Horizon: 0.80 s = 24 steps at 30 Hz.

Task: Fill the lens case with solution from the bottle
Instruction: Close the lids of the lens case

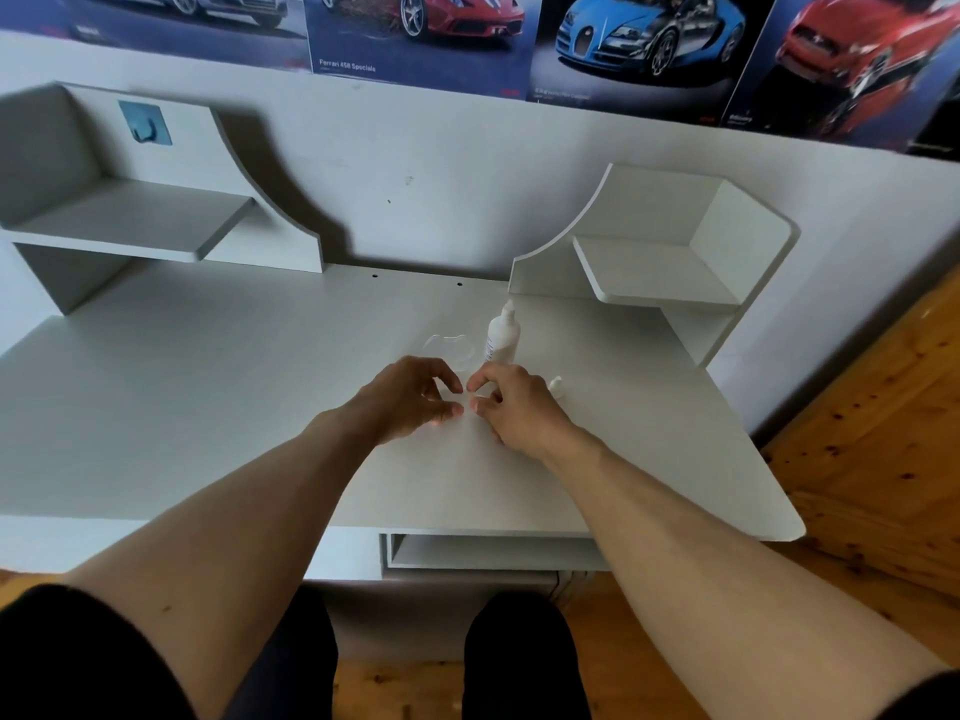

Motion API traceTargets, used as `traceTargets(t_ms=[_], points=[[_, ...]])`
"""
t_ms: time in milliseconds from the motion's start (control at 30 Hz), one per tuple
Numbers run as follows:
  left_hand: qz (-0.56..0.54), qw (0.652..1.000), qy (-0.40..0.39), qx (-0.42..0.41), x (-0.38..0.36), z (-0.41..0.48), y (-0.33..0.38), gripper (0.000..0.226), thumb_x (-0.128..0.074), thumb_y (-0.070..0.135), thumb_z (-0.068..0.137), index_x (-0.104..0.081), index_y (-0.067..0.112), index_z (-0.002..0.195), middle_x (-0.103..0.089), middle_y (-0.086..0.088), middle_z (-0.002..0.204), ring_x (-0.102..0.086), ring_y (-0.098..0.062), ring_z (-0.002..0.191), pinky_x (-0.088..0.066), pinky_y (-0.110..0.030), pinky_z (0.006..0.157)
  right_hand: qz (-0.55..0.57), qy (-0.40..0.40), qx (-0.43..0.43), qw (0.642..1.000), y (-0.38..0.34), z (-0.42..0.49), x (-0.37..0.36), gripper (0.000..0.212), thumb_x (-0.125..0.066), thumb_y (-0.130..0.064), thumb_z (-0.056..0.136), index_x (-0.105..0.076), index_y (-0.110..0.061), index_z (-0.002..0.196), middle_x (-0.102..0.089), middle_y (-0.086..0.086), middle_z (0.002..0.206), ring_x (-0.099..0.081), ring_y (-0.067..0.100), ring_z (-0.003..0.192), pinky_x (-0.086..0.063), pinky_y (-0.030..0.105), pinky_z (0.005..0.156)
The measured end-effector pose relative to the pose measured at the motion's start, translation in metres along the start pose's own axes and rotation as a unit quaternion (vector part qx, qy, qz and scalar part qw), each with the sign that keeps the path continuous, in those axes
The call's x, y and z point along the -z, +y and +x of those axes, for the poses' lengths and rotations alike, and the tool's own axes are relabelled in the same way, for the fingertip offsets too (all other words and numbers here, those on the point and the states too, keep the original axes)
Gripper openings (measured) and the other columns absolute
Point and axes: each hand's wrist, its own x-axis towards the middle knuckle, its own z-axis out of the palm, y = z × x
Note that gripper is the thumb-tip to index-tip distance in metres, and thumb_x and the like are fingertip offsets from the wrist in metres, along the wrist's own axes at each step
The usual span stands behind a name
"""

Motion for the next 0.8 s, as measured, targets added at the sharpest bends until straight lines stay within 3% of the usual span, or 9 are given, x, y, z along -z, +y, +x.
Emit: traceTargets(t_ms=[100,233,433,700,800], points=[[0.025,1.0,0.019,0.006,-0.003,0.0,0.0,0.023,-0.077,0.027,0.08,-0.068,0.024,0.101,-0.063,0.006,0.078,-0.061,-0.015,0.076,-0.049,-0.032,0.074,-0.029,-0.015,-0.012,0.999,-0.002,0.0,0.002,0.029,-0.063,-0.022,0.089,-0.059,-0.017,0.117,-0.064,0.008,0.108,-0.065,0.024,0.094,-0.052,0.029,0.083],[0.033,0.999,0.036,0.009,-0.005,-0.001,0.0,0.025,-0.078,0.025,0.078,-0.07,0.023,0.101,-0.06,0.009,0.078,-0.06,-0.015,0.079,-0.051,-0.035,0.079,-0.058,-0.004,-0.002,0.998,-0.002,-0.002,0.003,0.021,-0.06,-0.018,0.088,-0.061,-0.014,0.109,-0.066,0.011,0.107,-0.064,0.024,0.095,-0.046,0.024,0.077],[0.001,0.999,0.043,-0.005,0.005,0.001,0.003,0.022,-0.076,0.018,0.081,-0.071,0.016,0.102,-0.063,0.0,0.078,-0.057,-0.01,0.068,-0.042,-0.021,0.058,-0.043,0.008,0.017,0.999,-0.004,-0.001,0.001,0.021,-0.056,-0.017,0.092,-0.057,-0.017,0.112,-0.066,0.012,0.109,-0.058,0.019,0.087,-0.044,0.024,0.077],[-0.031,0.993,0.109,-0.015,0.01,0.006,0.003,0.021,-0.071,0.014,0.085,-0.069,0.012,0.106,-0.066,-0.013,0.084,-0.054,-0.016,0.063,-0.046,-0.025,0.059,-0.05,0.076,0.048,0.995,-0.017,0.013,-0.011,0.022,-0.053,-0.012,0.094,-0.053,-0.015,0.115,-0.066,0.013,0.102,-0.066,0.024,0.086,-0.055,0.032,0.075],[-0.025,0.992,0.121,-0.016,0.012,0.008,0.003,0.023,-0.068,0.012,0.086,-0.068,0.01,0.109,-0.066,-0.011,0.083,-0.055,-0.012,0.061,-0.044,-0.022,0.055,-0.078,0.081,0.055,0.992,-0.021,0.018,-0.012,0.02,-0.051,-0.01,0.094,-0.052,-0.012,0.114,-0.061,0.01,0.09,-0.067,0.027,0.085,-0.057,0.037,0.076]])
